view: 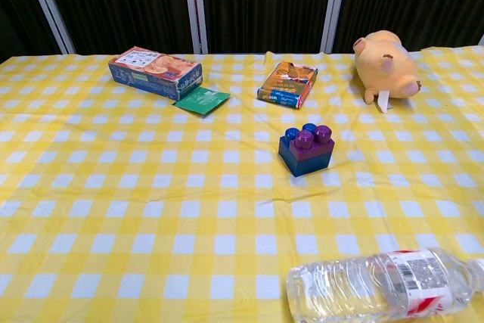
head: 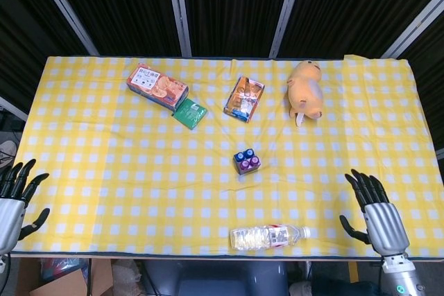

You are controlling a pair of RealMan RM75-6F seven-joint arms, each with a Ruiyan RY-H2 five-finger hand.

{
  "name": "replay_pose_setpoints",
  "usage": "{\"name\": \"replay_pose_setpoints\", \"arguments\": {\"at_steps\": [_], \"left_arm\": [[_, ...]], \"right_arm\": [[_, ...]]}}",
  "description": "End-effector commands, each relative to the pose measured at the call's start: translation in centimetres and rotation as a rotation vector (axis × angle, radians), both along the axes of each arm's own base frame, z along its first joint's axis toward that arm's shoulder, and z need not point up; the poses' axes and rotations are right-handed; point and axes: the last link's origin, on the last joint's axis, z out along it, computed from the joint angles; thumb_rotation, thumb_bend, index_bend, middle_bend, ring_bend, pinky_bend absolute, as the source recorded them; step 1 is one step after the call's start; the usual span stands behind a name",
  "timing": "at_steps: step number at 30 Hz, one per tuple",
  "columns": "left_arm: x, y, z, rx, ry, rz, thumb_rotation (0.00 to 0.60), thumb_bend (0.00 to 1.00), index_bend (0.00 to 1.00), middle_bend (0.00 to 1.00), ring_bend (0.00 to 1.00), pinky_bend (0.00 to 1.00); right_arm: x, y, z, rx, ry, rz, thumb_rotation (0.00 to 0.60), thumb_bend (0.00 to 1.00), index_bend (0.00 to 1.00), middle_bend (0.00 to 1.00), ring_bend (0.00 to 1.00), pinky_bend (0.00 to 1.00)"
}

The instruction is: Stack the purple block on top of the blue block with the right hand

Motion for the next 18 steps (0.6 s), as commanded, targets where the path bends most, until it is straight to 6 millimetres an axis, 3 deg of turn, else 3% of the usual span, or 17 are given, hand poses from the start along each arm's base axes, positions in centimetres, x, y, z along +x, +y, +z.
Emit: {"name": "replay_pose_setpoints", "arguments": {"at_steps": [1, 7, 18], "left_arm": [[-0.1, 0.0, 0.3, 0.004, -0.009, 0.002, 0.600, 0.32, 0.20, 0.00, 0.00, 0.05], [-0.4, -0.1, 1.0, 0.022, -0.021, 0.001, 0.600, 0.32, 0.20, 0.00, 0.00, 0.05], [-0.5, -0.5, 1.3, 0.021, -0.028, -0.005, 0.600, 0.32, 0.20, 0.00, 0.00, 0.05]], "right_arm": [[-2.2, 2.4, -0.2, -0.094, 0.076, -0.015, 0.600, 0.41, 0.05, 0.00, 0.00, 0.00], [-3.0, 2.8, -0.3, -0.130, 0.111, -0.033, 0.600, 0.41, 0.05, 0.00, 0.00, 0.00], [-1.9, 3.0, -0.1, -0.120, 0.171, -0.010, 0.600, 0.41, 0.09, 0.00, 0.00, 0.00]]}}
